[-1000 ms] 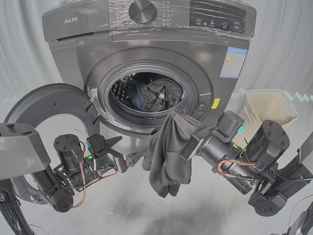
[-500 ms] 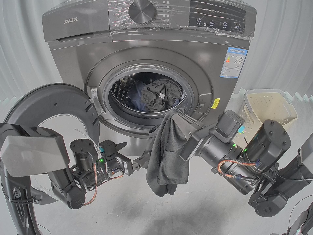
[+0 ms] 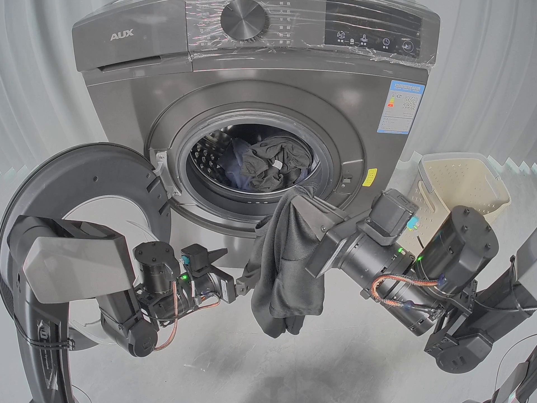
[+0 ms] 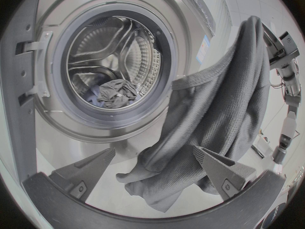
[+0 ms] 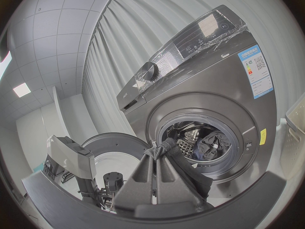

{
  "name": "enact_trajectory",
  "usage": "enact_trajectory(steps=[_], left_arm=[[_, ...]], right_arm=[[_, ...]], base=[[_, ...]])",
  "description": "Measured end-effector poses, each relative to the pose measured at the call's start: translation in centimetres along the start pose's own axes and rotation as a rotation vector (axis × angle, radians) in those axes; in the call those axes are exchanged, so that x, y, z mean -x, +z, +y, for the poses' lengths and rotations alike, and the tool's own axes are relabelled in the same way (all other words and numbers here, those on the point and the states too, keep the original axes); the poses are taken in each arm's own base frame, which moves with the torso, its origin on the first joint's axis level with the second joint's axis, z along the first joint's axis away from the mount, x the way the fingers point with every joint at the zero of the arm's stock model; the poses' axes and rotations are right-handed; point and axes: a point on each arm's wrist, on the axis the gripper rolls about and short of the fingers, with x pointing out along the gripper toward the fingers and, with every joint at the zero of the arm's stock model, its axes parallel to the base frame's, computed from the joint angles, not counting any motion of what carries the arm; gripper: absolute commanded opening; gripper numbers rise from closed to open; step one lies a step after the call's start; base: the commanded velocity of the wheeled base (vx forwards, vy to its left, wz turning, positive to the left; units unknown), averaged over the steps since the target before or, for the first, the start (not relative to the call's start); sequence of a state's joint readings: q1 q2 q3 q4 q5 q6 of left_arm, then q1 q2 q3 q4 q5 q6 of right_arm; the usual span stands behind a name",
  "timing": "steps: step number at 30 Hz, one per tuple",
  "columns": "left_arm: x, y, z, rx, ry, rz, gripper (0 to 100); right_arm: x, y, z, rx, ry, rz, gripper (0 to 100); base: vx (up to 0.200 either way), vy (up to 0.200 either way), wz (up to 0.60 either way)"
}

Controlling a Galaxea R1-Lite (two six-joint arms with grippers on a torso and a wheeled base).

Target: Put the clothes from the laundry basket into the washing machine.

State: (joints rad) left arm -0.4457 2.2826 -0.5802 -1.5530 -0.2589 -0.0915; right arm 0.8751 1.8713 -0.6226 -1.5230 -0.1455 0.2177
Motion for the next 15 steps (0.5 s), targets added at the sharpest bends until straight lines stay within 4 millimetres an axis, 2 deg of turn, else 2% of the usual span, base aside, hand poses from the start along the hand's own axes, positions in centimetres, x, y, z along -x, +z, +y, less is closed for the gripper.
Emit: enact_trajectory(steps=[15], left_arm=[[-1.4, -0.9, -0.7, -0.019, -0.123, 0.014, 100]], right_arm=[[-0.1, -0.5, 0.1, -0.001, 0.003, 0.013, 0]], base=[[0.000, 0.000, 0.00]])
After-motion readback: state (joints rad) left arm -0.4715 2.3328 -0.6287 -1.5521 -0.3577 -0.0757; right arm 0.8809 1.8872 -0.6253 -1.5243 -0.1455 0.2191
